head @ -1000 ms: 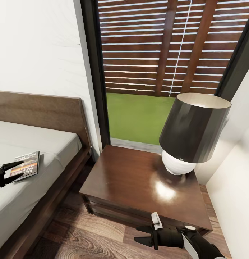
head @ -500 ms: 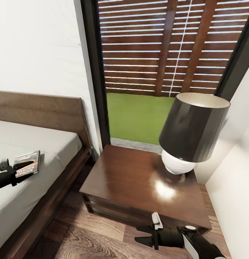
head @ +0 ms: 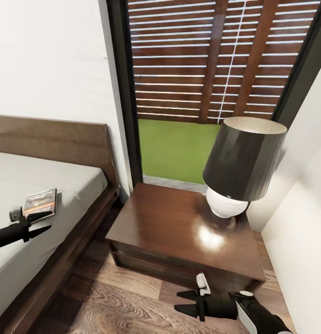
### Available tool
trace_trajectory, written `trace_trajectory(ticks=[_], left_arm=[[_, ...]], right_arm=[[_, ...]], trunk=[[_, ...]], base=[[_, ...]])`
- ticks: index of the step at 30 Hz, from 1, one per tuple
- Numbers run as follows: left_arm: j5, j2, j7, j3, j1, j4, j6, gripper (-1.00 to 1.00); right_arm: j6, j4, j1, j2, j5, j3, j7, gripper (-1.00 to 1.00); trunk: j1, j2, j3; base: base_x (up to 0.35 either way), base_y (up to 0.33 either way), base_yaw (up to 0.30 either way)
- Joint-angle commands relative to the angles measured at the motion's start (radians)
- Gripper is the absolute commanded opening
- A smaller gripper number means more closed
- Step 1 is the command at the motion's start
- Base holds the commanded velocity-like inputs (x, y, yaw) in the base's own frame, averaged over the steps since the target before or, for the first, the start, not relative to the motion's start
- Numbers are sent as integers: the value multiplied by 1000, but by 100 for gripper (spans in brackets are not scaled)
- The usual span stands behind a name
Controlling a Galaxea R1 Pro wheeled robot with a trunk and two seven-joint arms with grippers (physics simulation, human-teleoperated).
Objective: In the bedroom, move the book from the bed onto either nightstand, and place the two sandals side by side next to the bed.
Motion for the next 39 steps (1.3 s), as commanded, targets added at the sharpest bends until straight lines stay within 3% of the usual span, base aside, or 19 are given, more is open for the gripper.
trace_trajectory(ticks=[1,34,39], left_arm=[[-4,0,-3,4,-1,0,11,100],[-9,4,-7,0,-1,-3,1,100],[-37,21,22,-15,-30,-32,-27,100]], right_arm=[[11,0,-1,-1,-10,7,1,100],[10,1,-1,-5,-3,10,5,100],[-1,-27,10,-17,-8,-19,-23,100]], trunk=[[0,0,-1],[0,0,-1],[0,0,-1]], base=[[-139,0,0],[-24,0,0],[0,0,0]])
